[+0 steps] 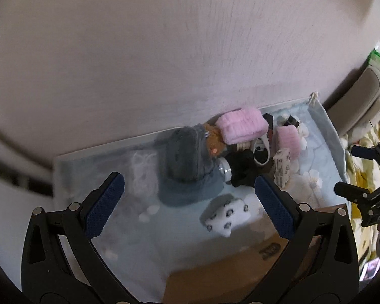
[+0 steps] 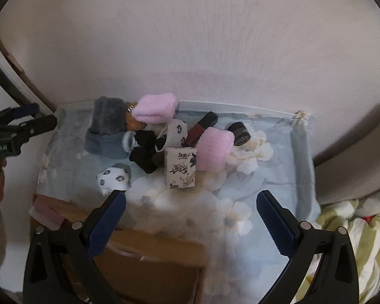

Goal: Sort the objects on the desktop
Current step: 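Move both grippers toward the grey fuzzy hat and tissue pack on the tray, then grasp the grey fuzzy hat with the left gripper while the right gripper grasps the white tissue pack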

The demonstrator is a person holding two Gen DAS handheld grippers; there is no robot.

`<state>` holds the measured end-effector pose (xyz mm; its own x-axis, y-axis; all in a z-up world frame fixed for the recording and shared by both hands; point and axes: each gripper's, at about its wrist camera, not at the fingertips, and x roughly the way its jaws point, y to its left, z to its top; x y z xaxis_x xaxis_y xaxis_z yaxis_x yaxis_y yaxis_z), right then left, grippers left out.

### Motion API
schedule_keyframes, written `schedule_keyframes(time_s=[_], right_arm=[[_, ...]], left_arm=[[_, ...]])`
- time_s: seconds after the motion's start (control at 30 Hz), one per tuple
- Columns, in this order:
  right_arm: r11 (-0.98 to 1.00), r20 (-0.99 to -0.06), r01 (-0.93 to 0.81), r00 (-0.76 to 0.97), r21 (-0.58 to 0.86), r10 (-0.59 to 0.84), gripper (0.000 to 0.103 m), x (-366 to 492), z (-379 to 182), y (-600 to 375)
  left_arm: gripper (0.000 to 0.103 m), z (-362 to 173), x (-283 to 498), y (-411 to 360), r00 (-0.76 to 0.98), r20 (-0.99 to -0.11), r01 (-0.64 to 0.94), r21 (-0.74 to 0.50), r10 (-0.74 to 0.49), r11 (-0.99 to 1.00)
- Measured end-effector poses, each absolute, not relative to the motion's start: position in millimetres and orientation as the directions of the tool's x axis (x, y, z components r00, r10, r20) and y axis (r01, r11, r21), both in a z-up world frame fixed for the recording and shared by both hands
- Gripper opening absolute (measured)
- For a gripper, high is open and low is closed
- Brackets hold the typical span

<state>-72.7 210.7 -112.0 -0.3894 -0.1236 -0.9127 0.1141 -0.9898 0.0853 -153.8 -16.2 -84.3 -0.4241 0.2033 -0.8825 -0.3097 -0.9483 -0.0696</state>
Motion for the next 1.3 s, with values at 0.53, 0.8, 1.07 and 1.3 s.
schedule_keyframes(time_s=[0.53,0.8,1.07,1.3], right_arm=[[-0.968,-0.953,0.132,-0.191,0.214,-0.236,0.101,-139.9,-190.8,207.0],[-0.956,-0.959,0.145,-0.089,0.255,-0.269,0.096,-158.0,-212.9,203.0],[-0.969,-0.975,0.152,-0.08,0.193,-0.207,0.072,-161.5,-213.2,203.2],[-0.945,-0.943,0.109,-0.09,0.31,-0.32,0.039,-152.5,-205.5,213.9]], left_arm=[[0.101,-174.8,-215.4,8.1,-0.312,-0.936,-0.416,-0.022,0.165,-0.909],[0.083,-204.5,-226.6,11.5,-0.242,-0.956,-0.422,-0.053,0.168,-0.905],[0.042,-211.4,-224.8,22.1,-0.206,-0.955,-0.44,-0.102,0.211,-0.892],[0.033,-209.6,-219.0,30.1,-0.218,-0.954,-0.445,-0.09,0.205,-0.891]])
